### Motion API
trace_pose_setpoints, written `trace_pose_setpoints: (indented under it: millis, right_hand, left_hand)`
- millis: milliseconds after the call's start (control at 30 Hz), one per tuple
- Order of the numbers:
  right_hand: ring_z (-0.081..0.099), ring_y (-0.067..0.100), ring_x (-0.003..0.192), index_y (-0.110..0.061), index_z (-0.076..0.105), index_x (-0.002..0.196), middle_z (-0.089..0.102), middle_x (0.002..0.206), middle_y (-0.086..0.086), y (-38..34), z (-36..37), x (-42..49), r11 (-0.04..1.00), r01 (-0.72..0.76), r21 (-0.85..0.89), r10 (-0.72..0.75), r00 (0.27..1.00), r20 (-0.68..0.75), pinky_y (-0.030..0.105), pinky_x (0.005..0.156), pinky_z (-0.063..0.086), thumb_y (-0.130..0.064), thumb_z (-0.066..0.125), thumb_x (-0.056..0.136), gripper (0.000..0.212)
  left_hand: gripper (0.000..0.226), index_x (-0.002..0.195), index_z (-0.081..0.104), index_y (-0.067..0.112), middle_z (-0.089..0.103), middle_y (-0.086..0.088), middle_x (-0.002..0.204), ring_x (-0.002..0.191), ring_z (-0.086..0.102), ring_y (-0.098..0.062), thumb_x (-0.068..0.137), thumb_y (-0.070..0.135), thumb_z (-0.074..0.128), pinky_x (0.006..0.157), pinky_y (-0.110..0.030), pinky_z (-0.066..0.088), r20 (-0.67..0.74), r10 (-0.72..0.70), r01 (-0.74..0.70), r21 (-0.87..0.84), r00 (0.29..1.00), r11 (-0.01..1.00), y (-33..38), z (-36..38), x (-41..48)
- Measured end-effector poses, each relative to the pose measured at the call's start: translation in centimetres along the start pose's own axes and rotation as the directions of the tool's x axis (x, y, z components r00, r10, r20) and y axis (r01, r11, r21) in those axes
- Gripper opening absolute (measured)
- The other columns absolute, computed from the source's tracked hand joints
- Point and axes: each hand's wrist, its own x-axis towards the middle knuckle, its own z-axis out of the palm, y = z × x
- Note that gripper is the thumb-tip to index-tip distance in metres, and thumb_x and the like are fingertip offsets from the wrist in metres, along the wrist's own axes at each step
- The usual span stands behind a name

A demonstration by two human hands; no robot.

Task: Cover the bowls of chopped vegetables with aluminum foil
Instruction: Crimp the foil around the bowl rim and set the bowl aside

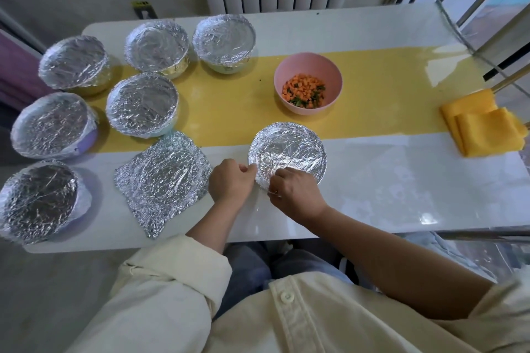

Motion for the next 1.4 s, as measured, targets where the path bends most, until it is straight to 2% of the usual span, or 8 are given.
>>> trace_pose_setpoints:
  millis: [133, 300, 533, 767, 900, 1067, 1333, 1400]
  right_hand:
    - [0.051, 0.024, 0.048, -0.011, 0.055, 0.05, 0.049, 0.053, 0.002, -0.5, -0.1, 0.2, 1.0, 0.023, 0.005, -0.023, 0.999, -0.028, 0.019, 0.044, 0.023, -0.003, 0.081, 0.049, 0.028]
    - [0.048, 0.025, 0.05, -0.01, 0.051, 0.047, 0.046, 0.053, 0.003, -0.5, 0.1, 0.2, 0.998, 0.068, 0.007, -0.068, 0.997, -0.031, 0.021, 0.046, 0.018, -0.002, 0.081, 0.056, 0.032]
    - [0.048, 0.025, 0.049, -0.01, 0.052, 0.046, 0.045, 0.054, 0.004, -0.5, 0.0, 0.3, 0.995, 0.087, 0.041, -0.086, 0.996, -0.027, 0.02, 0.046, 0.019, -0.003, 0.068, 0.058, 0.021]
    - [0.051, 0.024, 0.051, -0.012, 0.06, 0.052, 0.048, 0.055, 0.002, -0.1, 0.0, 0.0, 0.996, 0.079, 0.027, -0.078, 0.996, -0.036, 0.02, 0.048, 0.018, -0.002, 0.079, 0.056, 0.022]
    - [0.052, 0.025, 0.052, -0.012, 0.061, 0.052, 0.049, 0.056, 0.002, -0.3, 0.4, 0.1, 0.994, 0.077, 0.072, -0.074, 0.996, -0.045, 0.021, 0.046, 0.023, -0.009, 0.063, 0.069, 0.017]
    - [0.052, 0.025, 0.052, -0.012, 0.064, 0.056, 0.05, 0.058, 0.003, -0.2, 0.4, 0.0, 0.993, 0.08, 0.089, -0.071, 0.992, -0.101, 0.021, 0.047, 0.026, -0.015, 0.056, 0.077, 0.022]
    - [0.057, 0.026, 0.062, -0.013, 0.068, 0.072, 0.057, 0.07, 0.003, 0.5, 0.0, -0.6, 0.989, 0.101, 0.11, -0.09, 0.991, -0.101, 0.026, 0.048, 0.037, -0.023, 0.083, 0.069, 0.018]
    - [0.057, 0.026, 0.064, -0.012, 0.065, 0.073, 0.057, 0.072, 0.003, 1.2, -0.3, -1.1, 0.989, 0.093, 0.115, -0.085, 0.994, -0.073, 0.027, 0.05, 0.039, -0.021, 0.087, 0.064, 0.025]
  left_hand:
    - [0.069, 0.074, 0.071, 0.011, 0.07, -0.003, 0.071, 0.07, 0.067, -0.028, 0.076, 0.073, 0.039, 0.057, -0.028, 0.044, 0.111, -0.109, 0.118, -0.076, 0.988, 0.99, -0.2, 1.7, -1.6]
    - [0.043, 0.081, 0.07, 0.005, 0.072, -0.01, 0.078, 0.075, 0.07, -0.033, 0.075, 0.04, 0.047, 0.07, -0.038, 0.058, 0.15, -0.161, 0.182, -0.132, 0.975, 0.975, -0.1, 2.1, -1.0]
    - [0.02, 0.077, 0.055, 0.004, 0.068, -0.02, 0.092, 0.089, 0.066, -0.038, 0.09, 0.019, 0.056, 0.046, -0.026, 0.022, 0.06, -0.11, 0.111, 0.001, 0.992, 0.994, 0.8, 2.0, -1.0]
    - [0.021, 0.082, 0.061, 0.004, 0.069, -0.019, 0.092, 0.085, 0.064, -0.037, 0.092, 0.022, 0.056, 0.048, -0.027, 0.028, 0.059, -0.056, 0.051, 0.086, 0.997, 0.995, 1.0, 1.7, -1.1]
    - [0.025, 0.098, 0.066, -0.006, 0.069, -0.021, 0.101, 0.096, 0.066, -0.04, 0.092, 0.017, 0.056, 0.069, -0.041, 0.053, 0.048, -0.041, 0.034, 0.141, 0.998, 0.989, 1.5, 1.3, -0.9]
    - [0.035, 0.084, 0.063, 0.004, 0.069, -0.014, 0.085, 0.083, 0.065, -0.035, 0.094, 0.037, 0.055, 0.06, -0.031, 0.04, 0.126, -0.074, 0.07, 0.032, 0.989, 0.997, 0.6, 1.9, -0.7]
    - [0.03, 0.066, 0.046, 0.008, 0.063, -0.016, 0.08, 0.079, 0.063, -0.034, 0.094, 0.018, 0.053, 0.046, -0.028, 0.023, 0.075, -0.018, 0.008, 0.126, 0.997, 0.992, 1.2, 0.8, 0.0]
    - [0.038, 0.061, 0.036, 0.012, 0.051, -0.01, 0.065, 0.058, 0.05, -0.026, 0.094, 0.017, 0.052, 0.047, -0.027, 0.022, 0.057, -0.003, -0.005, 0.152, 0.998, 0.988, 1.0, 0.5, 0.6]
